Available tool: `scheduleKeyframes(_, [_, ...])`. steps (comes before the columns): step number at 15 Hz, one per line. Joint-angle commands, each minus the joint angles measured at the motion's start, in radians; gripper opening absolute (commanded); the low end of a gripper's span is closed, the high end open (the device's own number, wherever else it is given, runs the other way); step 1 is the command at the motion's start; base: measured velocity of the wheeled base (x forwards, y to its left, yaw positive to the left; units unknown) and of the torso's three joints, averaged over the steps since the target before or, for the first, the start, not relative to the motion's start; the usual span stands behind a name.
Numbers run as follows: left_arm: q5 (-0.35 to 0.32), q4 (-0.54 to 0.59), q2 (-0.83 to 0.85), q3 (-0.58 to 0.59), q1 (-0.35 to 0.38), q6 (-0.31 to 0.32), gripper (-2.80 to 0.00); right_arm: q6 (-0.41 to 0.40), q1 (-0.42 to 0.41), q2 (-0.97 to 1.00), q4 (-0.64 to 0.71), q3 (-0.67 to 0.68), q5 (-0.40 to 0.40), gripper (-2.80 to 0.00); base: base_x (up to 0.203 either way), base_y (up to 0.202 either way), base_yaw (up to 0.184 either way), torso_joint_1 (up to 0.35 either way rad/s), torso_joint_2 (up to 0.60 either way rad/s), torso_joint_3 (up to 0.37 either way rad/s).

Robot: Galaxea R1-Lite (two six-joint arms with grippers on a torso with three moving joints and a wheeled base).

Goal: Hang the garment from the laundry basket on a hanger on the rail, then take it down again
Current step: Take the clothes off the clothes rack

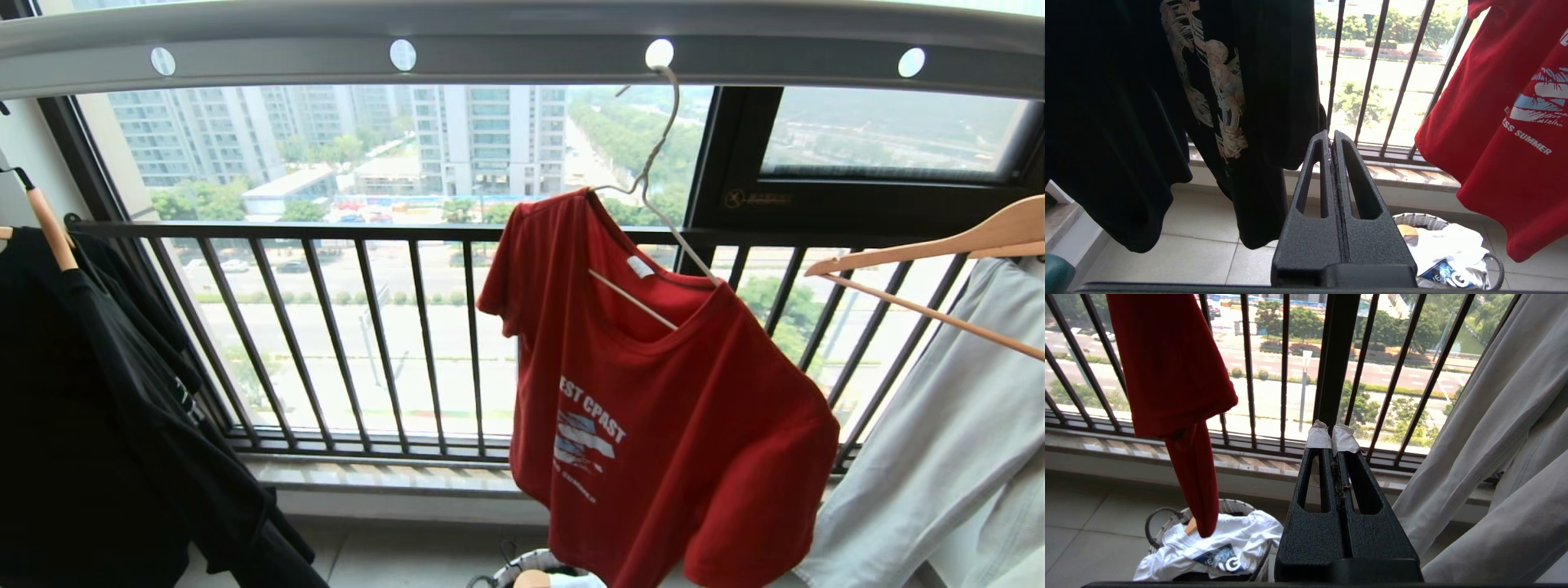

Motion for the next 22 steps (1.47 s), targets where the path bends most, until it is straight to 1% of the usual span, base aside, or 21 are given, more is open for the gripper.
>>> scheduleKeyframes(1, [0.001, 0.000, 0.003, 0.000, 0.000, -0.002, -2.80, -0.001, 0.000, 0.001, 0.000, 0.000, 0.000, -2.80, 0.000, 0.000, 0.000, 0.000, 0.00, 0.000])
scheduleKeyframes(22, [0.001, 0.000, 0.001, 0.000, 0.000, -0.002, -2.80, -0.001, 0.000, 0.001, 0.000, 0.000, 0.000, -2.80, 0.000, 0.000, 0.000, 0.000, 0.00, 0.000])
